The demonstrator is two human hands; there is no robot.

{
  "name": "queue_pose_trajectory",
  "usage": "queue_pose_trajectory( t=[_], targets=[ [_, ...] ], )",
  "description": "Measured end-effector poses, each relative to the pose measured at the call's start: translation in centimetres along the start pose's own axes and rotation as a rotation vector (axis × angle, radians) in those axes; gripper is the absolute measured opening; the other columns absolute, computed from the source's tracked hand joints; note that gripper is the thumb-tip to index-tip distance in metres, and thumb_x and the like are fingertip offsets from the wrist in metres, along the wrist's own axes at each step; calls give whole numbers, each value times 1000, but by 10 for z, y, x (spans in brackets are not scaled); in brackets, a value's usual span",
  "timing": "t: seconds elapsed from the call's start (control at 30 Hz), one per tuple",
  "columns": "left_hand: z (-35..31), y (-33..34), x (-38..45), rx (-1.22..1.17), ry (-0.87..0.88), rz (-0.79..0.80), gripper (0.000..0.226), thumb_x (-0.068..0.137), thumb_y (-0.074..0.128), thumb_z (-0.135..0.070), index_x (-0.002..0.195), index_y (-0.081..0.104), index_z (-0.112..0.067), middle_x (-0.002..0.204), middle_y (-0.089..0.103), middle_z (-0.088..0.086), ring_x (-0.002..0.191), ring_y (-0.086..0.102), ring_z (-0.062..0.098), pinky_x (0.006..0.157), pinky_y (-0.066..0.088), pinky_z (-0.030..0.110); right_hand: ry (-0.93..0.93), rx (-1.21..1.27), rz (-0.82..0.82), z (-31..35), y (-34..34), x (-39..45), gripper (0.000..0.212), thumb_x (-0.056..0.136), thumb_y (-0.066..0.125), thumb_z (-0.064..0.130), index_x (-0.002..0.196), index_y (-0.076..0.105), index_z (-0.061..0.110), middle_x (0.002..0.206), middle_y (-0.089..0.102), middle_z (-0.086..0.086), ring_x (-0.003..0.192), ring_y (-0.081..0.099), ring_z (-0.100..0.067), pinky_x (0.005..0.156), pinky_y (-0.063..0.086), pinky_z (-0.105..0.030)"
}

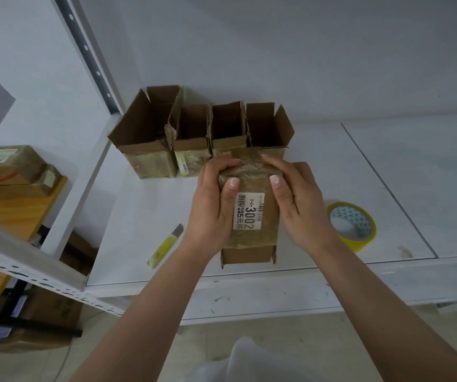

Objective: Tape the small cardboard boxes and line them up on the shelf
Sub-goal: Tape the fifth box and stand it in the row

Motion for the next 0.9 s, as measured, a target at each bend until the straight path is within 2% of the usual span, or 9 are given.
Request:
queue_pose_trajectory(
  t=[0.1, 0.23, 0.33, 0.4, 0.5, 0.6, 0.7, 0.8, 0.9],
  targets=[
    [4, 0, -3, -14, 52, 15, 40, 98, 40, -41, 129, 44, -15, 138, 47, 10, 121, 53, 24, 94, 51, 46, -73, 73, 22, -1, -1, -2, 58, 97, 28, 57, 138, 51, 23, 123, 46, -6, 104, 51, 6, 84, 44, -6],
    [18, 1, -9, -33, 66, 91, 33, 99, 45, -21, 130, 47, -9, 147, 42, 10, 138, 39, 10, 105, 45, 33, -65, 147, 106, -10, 2, -11, 62, 94, 28, 67, 140, 45, 30, 136, 43, -5, 124, 47, -10, 101, 46, -29],
    [26, 2, -18, -123, 48, 170, 35, 97, 54, -21, 130, 49, -11, 148, 43, 9, 145, 29, 14, 107, 44, 35, -74, 116, 96, -15, 4, -19, 39, 98, 46, 40, 136, 48, 29, 140, 46, -9, 122, 52, -16, 100, 49, -41],
    [27, 4, -21, -120, 53, 175, 39, 94, 61, -23, 132, 55, -13, 149, 43, 8, 147, 27, 18, 112, 39, 35, -99, 114, 83, -16, 5, -24, 38, 96, 52, 30, 134, 52, 21, 139, 49, -13, 123, 54, -22, 98, 50, -45],
    [26, 5, -22, -159, -18, 155, 36, 90, 63, -23, 126, 61, -19, 149, 43, 3, 147, 25, 15, 117, 31, 37, -148, 41, 21, -16, 6, -30, 46, 99, 45, 42, 131, 58, 11, 136, 54, -18, 119, 56, -29, 97, 50, -46],
    [28, 3, -33, -189, -30, 188, 36, 89, 63, -18, 124, 62, -15, 150, 42, 6, 149, 21, 18, 119, 27, 44, -188, 12, 1, -17, 11, -41, 46, 98, 44, 39, 129, 59, 8, 134, 55, -19, 111, 57, -31, 94, 50, -45],
    [28, -2, -45, -158, -37, 202, 34, 89, 65, -15, 122, 65, -11, 149, 45, 7, 148, 22, 18, 118, 28, 47, -141, 121, 40, -20, 16, -53, 54, 100, 39, 47, 133, 56, 8, 137, 50, -17, 122, 53, -25, 100, 48, -41],
    [15, -5, -39, -12, -57, 169, 29, 91, 64, -28, 119, 68, -21, 145, 49, 1, 144, 31, 11, 115, 34, 34, -20, 263, 10, -25, 12, -53, 71, 99, 31, 58, 141, 45, 2, 137, 53, -13, 127, 52, -22, 102, 46, -42],
    [-1, 4, -20, 247, -189, 187, 57, 90, 56, -53, 138, 53, -23, 153, 36, -1, 139, 36, 14, 109, 38, 27, 121, 327, -71, -29, 4, -49, 67, 96, 36, 54, 142, 45, 6, 134, 57, -8, 122, 56, -19, 98, 49, -46]
  ],
)
Point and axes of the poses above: each hand's wrist, its own x-axis towards the middle knuckle, its own y-axis out of the palm, z = x × y, the point moved 3 cm from there along x, towards the middle knuckle
